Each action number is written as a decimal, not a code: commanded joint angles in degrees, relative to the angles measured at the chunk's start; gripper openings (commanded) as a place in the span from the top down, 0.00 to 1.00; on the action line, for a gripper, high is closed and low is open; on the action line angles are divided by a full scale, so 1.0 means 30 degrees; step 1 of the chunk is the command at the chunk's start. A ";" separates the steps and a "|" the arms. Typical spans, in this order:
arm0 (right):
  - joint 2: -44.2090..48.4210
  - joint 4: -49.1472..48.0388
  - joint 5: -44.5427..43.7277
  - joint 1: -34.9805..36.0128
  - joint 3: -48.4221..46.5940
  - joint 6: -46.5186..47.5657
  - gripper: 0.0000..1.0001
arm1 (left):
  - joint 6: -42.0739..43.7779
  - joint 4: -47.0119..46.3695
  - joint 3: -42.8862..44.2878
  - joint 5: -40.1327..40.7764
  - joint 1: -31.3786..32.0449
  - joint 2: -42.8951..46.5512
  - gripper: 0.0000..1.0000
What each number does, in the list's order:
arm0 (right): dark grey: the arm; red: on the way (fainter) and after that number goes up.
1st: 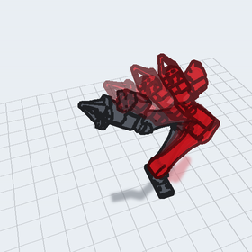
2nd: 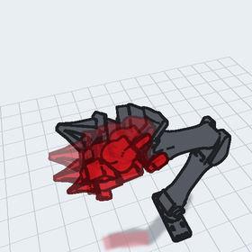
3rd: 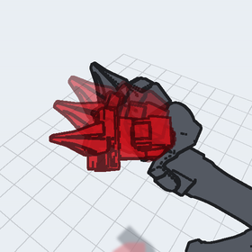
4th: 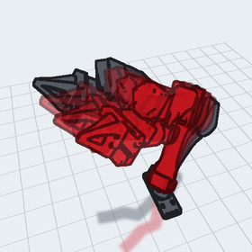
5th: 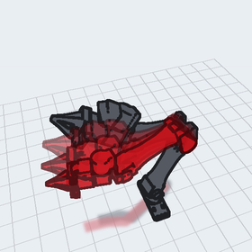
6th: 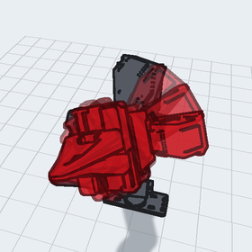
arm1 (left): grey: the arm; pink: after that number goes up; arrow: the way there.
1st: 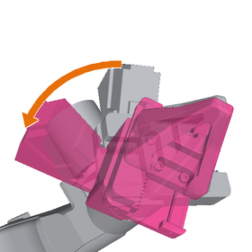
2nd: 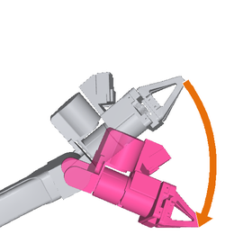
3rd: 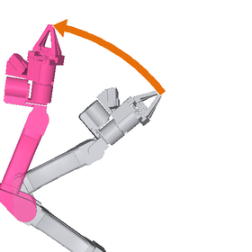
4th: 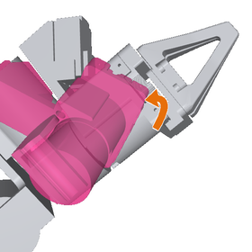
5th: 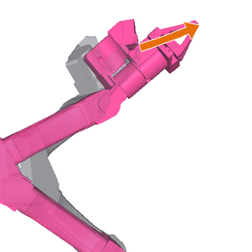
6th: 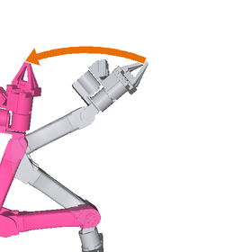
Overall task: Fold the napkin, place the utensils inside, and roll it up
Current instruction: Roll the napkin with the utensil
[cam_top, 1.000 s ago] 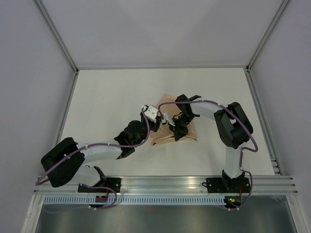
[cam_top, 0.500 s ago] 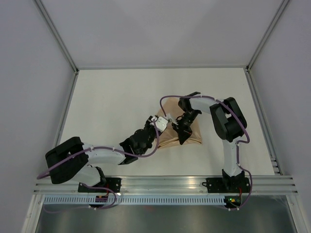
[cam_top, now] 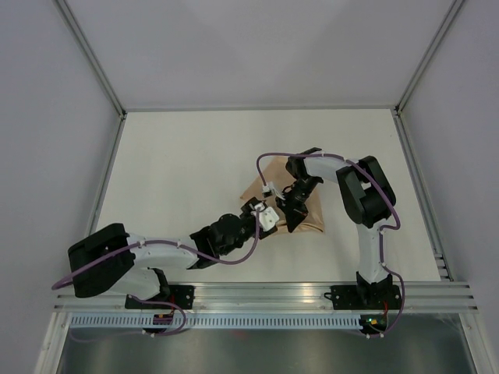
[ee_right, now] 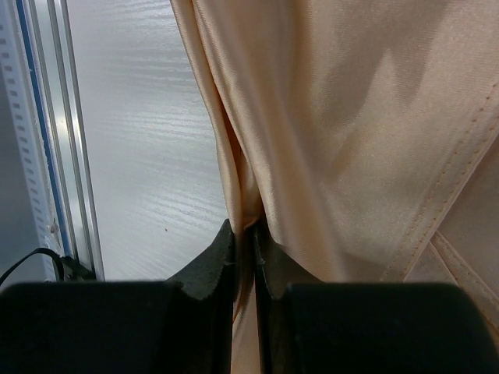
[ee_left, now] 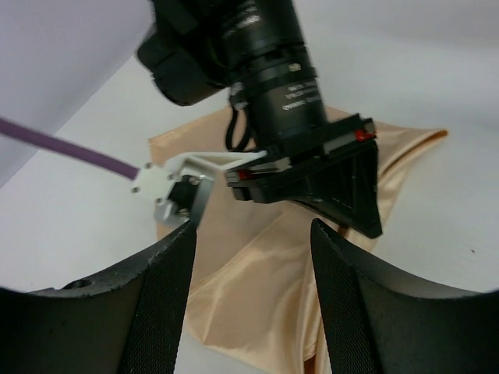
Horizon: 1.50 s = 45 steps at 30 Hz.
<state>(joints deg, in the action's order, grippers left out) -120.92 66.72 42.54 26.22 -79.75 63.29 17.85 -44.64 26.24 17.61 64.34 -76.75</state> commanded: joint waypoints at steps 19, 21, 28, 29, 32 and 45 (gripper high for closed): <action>-0.1528 -0.1762 -0.1203 -0.0038 0.0010 0.0291 1.00 | 0.4334 0.1434 0.3469 -0.4081 0.0586 -0.7402 0.29; -0.1616 -0.1703 -0.1203 -0.0067 -0.0049 0.0291 1.00 | 0.4509 0.1492 0.3587 -0.4082 0.0557 -0.7726 0.28; -0.1762 -0.1644 -0.1144 -0.0097 -0.0195 0.0291 0.99 | 0.4218 0.1287 0.4055 -0.4608 0.0235 -0.8605 0.29; -0.1733 -0.1644 -0.1144 -0.0097 -0.0196 0.0262 1.00 | 0.4130 0.1635 0.4172 -0.4725 0.0205 -0.8664 0.30; -0.1850 -0.1556 -0.1144 -0.0126 -0.0284 0.0233 1.00 | 0.3691 0.2048 0.4379 -0.5223 0.0059 -0.8986 0.33; -0.1909 -0.1468 -0.1028 -0.0184 -0.0460 0.0116 1.00 | 0.1496 0.3659 0.4789 -0.6980 -0.0644 -0.9192 0.66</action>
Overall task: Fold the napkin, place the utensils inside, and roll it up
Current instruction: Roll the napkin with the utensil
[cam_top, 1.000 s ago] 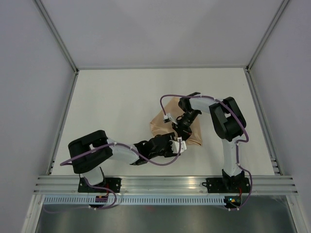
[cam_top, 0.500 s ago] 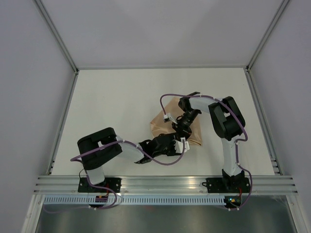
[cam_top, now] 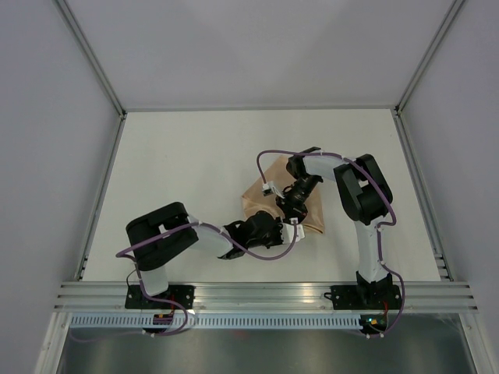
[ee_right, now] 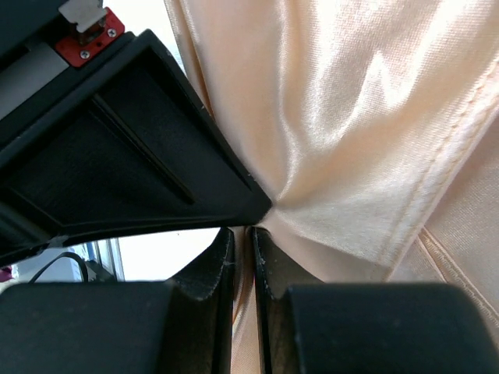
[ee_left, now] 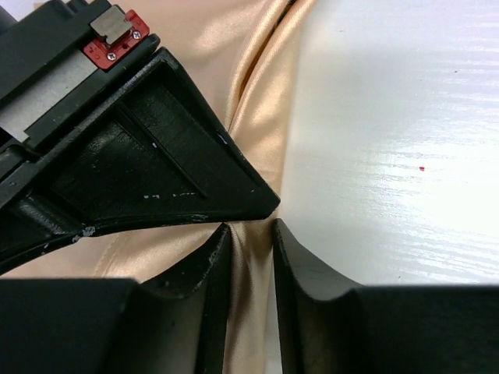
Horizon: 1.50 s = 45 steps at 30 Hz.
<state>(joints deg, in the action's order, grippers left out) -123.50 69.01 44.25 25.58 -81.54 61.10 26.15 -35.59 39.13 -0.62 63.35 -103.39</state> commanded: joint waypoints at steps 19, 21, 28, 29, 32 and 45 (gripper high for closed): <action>0.1585 -0.2349 0.0572 -0.0909 0.0050 -0.0852 0.51 | -0.4937 0.2578 0.1076 -0.5094 -0.1986 -0.0457 0.98; 0.2053 -0.2409 0.0776 -0.1203 -0.0096 -0.1350 0.48 | -0.5288 0.2287 0.0960 -0.5532 -0.2249 -0.0516 0.98; 0.3344 -0.3257 0.1421 -0.2869 -0.0272 -0.2963 0.46 | -0.6342 0.2256 0.1017 -0.7202 -0.3186 -0.0545 0.98; 0.3664 -0.3809 0.1538 -0.3106 -0.0243 -0.3226 0.46 | -0.6692 0.2255 0.1047 -0.7727 -0.3333 -0.0603 0.98; 0.4367 -0.4457 0.2327 -0.4420 -0.0126 -0.3638 0.46 | -0.7571 0.2167 0.1221 -0.8812 -0.3947 -0.0837 0.98; 1.4560 -1.3186 0.1834 -0.5980 0.9243 -0.1913 0.45 | -1.1587 0.3396 0.2774 -1.4643 -0.6409 -0.3004 0.98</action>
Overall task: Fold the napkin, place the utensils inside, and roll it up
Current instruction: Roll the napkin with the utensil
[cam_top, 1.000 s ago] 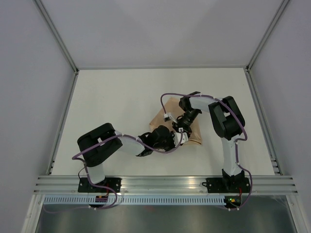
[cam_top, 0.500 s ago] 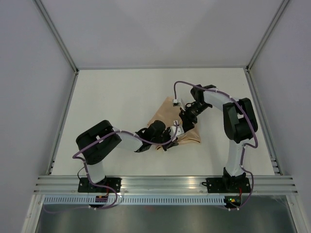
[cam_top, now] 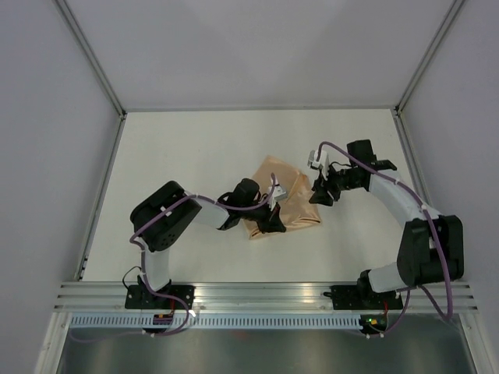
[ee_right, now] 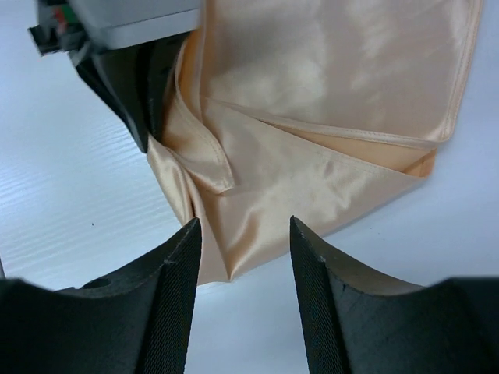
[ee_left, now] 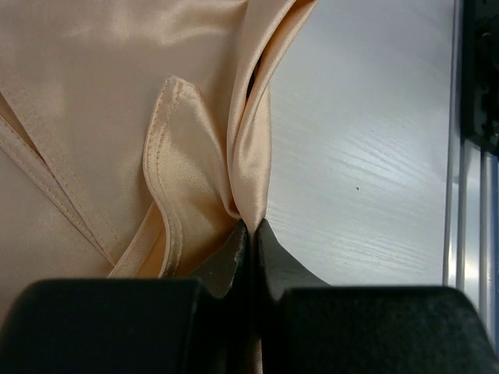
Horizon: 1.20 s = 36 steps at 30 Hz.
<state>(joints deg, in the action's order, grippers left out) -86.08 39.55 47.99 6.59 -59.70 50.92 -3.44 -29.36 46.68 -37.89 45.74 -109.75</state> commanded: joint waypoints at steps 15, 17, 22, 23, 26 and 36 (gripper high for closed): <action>0.7953 -1.4264 -0.7440 0.8700 1.2312 0.2276 0.38 | -0.2954 0.3811 0.2048 -0.5387 -0.2120 -0.3286 0.98; 0.7923 -1.4735 -0.7791 0.9140 1.2547 0.2247 0.37 | -0.3188 0.3812 0.2137 -0.5563 -0.2266 -0.3493 0.98; 0.7223 -1.5263 -0.8846 1.0661 1.2664 0.2423 0.37 | -0.3539 0.3753 0.2195 -0.5915 -0.2501 -0.4049 0.98; 0.7133 -1.5234 -0.9021 1.0868 1.2664 0.2452 0.38 | -0.3569 0.3753 0.2195 -0.6031 -0.2530 -0.4079 0.98; 0.6693 -1.5322 -0.9257 1.1484 1.2840 0.2539 0.39 | -0.3599 0.3841 0.2254 -0.6091 -0.2501 -0.4167 0.98; 0.4438 -1.6378 -1.0282 1.2275 1.2988 0.3242 0.43 | -0.2956 0.5390 0.2839 -0.6501 -0.2560 -0.4518 0.98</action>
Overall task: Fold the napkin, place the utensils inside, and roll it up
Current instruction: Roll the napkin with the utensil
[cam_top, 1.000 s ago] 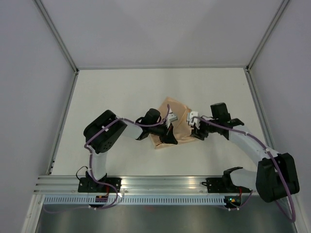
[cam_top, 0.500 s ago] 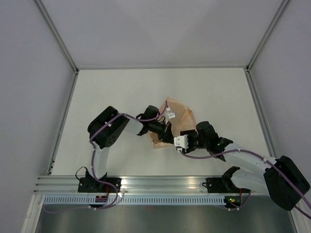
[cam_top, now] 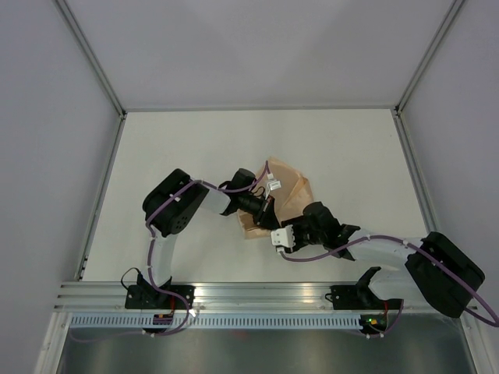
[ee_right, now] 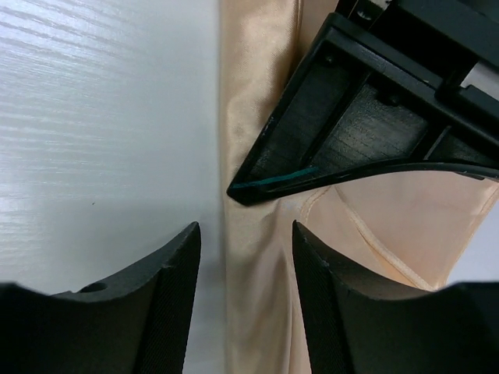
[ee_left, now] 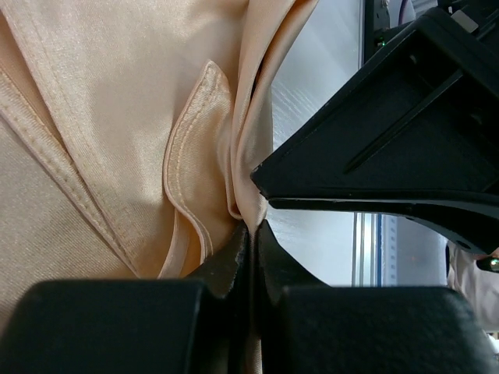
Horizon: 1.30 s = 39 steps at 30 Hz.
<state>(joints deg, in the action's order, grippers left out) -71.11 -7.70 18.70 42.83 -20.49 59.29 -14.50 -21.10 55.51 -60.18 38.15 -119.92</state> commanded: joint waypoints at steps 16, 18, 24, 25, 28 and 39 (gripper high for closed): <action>-0.3950 0.5495 -0.0637 0.0255 -0.3480 0.2123 0.71 | 0.1435 0.3724 0.0307 0.0168 -0.0148 -0.1424 0.98; -0.4447 0.6139 -0.0521 0.0255 -0.3948 0.1919 0.76 | 0.1552 0.3782 0.0307 0.0168 -0.0119 -0.1336 0.98; -0.5561 0.8391 0.0357 0.0255 -0.5295 0.1361 0.98 | 0.1670 0.3549 0.0190 0.0519 -0.0382 -0.0751 0.84; -0.5680 0.8659 0.0475 0.0255 -0.5473 0.1332 0.99 | 0.1670 0.3403 0.0161 0.0607 -0.0412 -0.0605 0.79; -0.5944 0.9831 0.0972 0.0255 -0.6059 0.1331 1.00 | 0.1174 0.2350 -0.0219 0.1017 -0.0704 0.0156 0.68; -0.7174 1.2730 0.2262 0.0109 -0.7699 0.1214 1.00 | -0.0585 -0.0113 -0.1392 0.2742 -0.1554 0.2792 0.57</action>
<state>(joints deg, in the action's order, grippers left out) -89.06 19.33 21.71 43.03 -44.21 64.14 -15.03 -18.37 52.45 -58.15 34.85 -114.96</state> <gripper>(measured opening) 0.193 0.423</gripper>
